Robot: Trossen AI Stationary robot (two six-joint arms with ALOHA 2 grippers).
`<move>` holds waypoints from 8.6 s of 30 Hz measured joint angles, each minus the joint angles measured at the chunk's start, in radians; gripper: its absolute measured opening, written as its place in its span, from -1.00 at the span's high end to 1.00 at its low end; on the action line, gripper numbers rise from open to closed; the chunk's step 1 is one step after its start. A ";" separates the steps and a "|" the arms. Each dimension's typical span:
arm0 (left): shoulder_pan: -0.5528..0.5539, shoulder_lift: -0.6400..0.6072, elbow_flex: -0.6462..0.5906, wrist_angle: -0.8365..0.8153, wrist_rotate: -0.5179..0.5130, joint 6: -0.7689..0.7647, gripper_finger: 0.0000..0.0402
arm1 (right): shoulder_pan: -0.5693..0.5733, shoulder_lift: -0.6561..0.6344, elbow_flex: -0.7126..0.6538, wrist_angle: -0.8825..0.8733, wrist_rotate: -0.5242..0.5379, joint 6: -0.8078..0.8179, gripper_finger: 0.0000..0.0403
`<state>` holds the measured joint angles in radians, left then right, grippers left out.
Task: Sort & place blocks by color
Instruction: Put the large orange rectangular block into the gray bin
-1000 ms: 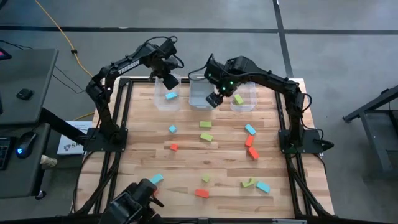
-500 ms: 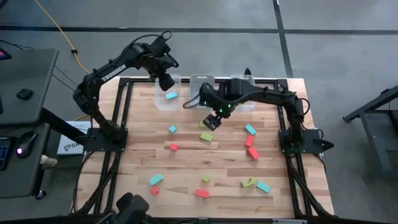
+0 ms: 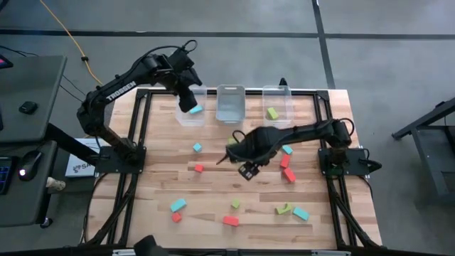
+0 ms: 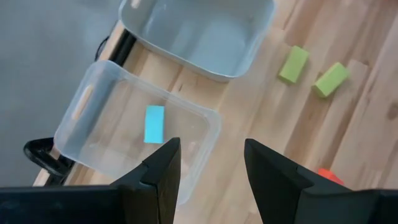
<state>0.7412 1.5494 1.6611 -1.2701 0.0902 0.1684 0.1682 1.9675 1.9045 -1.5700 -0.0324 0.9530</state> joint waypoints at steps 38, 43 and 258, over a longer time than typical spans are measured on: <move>-0.058 0.000 0.000 0.012 -0.015 -0.074 0.24 | 0.067 -0.463 -0.955 0.473 -0.114 0.288 -0.23; -0.058 0.000 0.000 0.027 -0.015 -0.089 0.24 | 0.067 -0.483 -1.011 0.541 -0.106 0.273 -0.23; -0.070 0.109 0.000 0.681 0.261 0.167 0.58 | -0.635 -0.487 -0.499 1.192 -0.187 -0.953 -0.34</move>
<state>0.6712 1.6581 1.6608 -0.5887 0.3514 0.3355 -0.4667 1.4806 1.4052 -0.3777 -0.2198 0.0004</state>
